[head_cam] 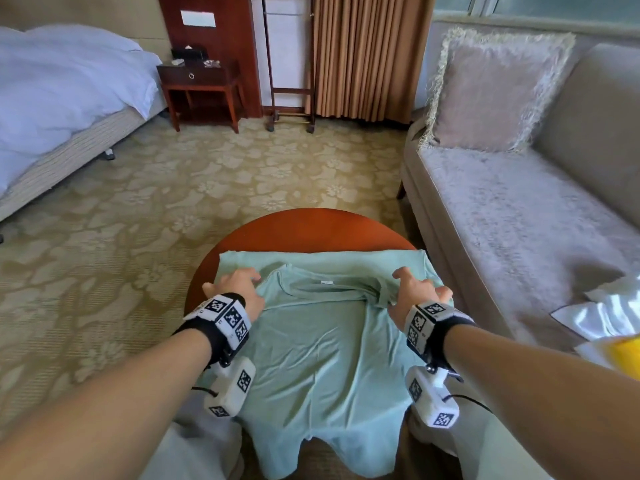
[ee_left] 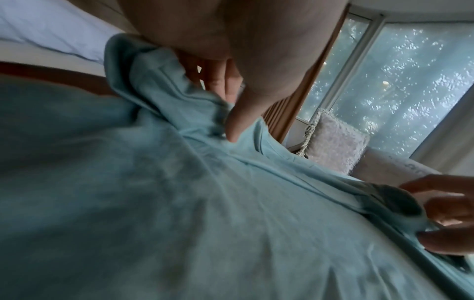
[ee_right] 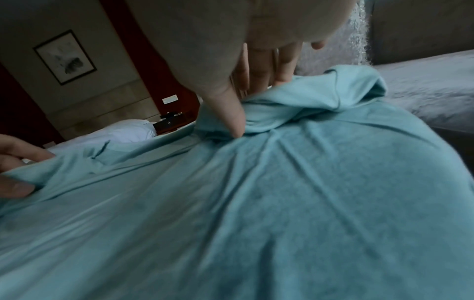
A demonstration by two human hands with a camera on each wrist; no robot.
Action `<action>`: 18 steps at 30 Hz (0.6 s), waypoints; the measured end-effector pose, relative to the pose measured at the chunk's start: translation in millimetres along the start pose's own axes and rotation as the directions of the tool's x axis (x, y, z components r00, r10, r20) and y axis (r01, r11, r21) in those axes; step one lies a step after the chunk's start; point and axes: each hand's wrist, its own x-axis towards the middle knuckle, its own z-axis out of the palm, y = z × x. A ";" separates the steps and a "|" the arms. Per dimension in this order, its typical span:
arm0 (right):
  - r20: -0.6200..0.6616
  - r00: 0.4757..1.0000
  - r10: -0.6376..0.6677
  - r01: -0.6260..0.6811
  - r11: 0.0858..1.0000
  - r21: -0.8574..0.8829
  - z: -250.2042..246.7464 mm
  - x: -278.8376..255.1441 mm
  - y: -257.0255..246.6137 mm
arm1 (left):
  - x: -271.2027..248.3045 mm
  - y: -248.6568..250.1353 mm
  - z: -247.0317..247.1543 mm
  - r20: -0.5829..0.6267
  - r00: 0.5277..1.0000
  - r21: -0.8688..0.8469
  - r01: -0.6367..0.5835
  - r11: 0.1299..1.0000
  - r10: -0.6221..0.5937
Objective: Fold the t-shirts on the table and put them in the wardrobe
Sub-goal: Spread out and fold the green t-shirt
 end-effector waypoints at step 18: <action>0.109 0.994 0.015 -0.033 0.987 0.160 -28.3 20.3 22.9 | -5.8 -40.9 -52.5 0.025 0.999 -0.659 0.051 0.750 -0.045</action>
